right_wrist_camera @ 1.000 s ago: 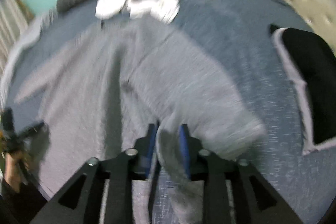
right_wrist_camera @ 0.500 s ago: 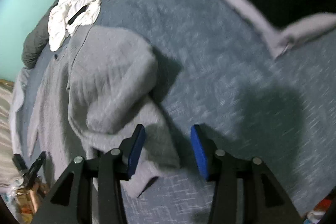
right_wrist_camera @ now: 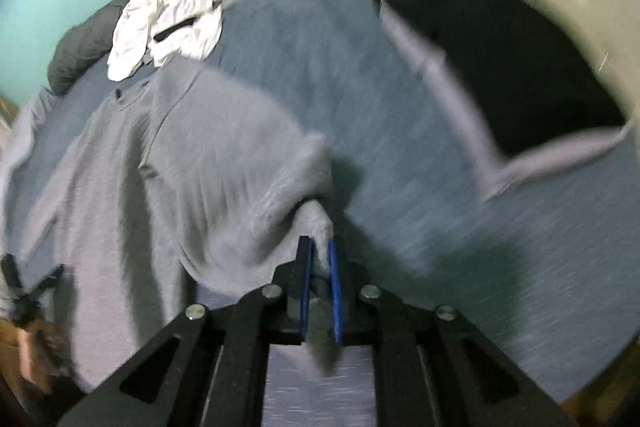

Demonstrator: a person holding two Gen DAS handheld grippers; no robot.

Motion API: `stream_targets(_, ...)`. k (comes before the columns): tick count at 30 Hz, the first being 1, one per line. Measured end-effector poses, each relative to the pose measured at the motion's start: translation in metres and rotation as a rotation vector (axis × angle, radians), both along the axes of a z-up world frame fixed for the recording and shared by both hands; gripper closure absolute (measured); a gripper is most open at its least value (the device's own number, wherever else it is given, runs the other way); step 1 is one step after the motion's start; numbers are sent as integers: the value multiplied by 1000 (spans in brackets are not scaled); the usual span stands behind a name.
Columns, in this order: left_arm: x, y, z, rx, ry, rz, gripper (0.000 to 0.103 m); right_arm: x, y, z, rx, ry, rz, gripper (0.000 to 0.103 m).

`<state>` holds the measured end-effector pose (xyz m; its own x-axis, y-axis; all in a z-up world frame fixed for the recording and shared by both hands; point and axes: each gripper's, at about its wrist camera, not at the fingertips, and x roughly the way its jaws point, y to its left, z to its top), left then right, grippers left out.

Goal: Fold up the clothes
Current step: 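Pull the sleeve outward with the right tool toward the black garment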

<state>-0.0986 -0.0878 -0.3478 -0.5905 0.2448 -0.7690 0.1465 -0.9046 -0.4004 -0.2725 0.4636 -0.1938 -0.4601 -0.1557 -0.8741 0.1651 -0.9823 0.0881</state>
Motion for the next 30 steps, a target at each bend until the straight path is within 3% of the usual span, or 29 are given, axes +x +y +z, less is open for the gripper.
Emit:
stream_targets(3, 0, 0, 0, -5, 2, -1, 68, -1, 3, 30, 129, 77, 9, 95)
stream_targets(6, 1, 1, 1, -11, 0, -2, 68, 5, 7, 30, 215, 75, 66, 95)
stream_targets(10, 0, 3, 1, -17, 0, -3, 68, 4, -3, -24, 220, -80, 125, 94)
stream_targets(13, 1, 3, 1, -14, 1, -3, 68, 1, 4, -61, 130, -184, 92, 93)
stream_targets(14, 1, 2, 1, -13, 0, -3, 68, 1, 8, -68, 96, -201, 74, 88)
stream_targets(16, 0, 2, 0, -12, 0, -3, 68, 5, 23, -63, 61, -164, 28, 76)
stream_targets(19, -2, 1, 1, -10, 2, -2, 68, 12, 59, -39, 25, -60, -58, 71)
stream_targets(20, -3, 1, 1, -10, 3, -2, 68, 14, 72, -33, 12, -35, -96, 66)
stream_targets(23, -4, 4, 2, -12, 4, -5, 68, 15, 114, -32, -35, -30, -211, 48)
stream_targets(26, -4, 6, 1, -16, 2, -8, 68, 17, 146, -51, -114, -78, -290, 46)
stream_targets(30, -3, 5, 0, -16, -3, -6, 68, 34, 175, -59, -277, -7, -381, 46)
